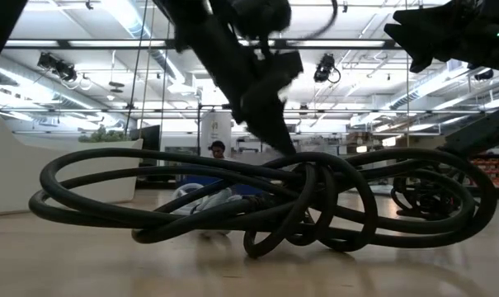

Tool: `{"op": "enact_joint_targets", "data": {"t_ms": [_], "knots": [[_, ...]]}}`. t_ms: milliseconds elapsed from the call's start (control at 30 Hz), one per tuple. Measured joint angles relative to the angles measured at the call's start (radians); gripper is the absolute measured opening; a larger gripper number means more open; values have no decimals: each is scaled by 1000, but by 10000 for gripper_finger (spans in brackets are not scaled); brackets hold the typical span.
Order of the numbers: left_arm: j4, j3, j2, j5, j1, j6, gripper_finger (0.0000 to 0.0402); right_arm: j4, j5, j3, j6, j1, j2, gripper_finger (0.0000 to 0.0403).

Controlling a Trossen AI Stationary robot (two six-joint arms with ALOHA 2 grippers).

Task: Pick and place USB-C Cables
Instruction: Put the white charger cable into the white bin

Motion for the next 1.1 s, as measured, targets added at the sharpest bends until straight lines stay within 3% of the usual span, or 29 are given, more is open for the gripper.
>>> {"op": "enact_joint_targets", "data": {"t_ms": [167,500,1100], "knots": [[-93,2,-102,-112,-63,-154,58,1,0,0,0,0,0,169],[-477,1,-246,-339,-227,-478,62,0,0,0,0,0,0,169],[-1060,-3,-263,-389,-504,-1177,64,1,0,0,0,0,0,169]]}}
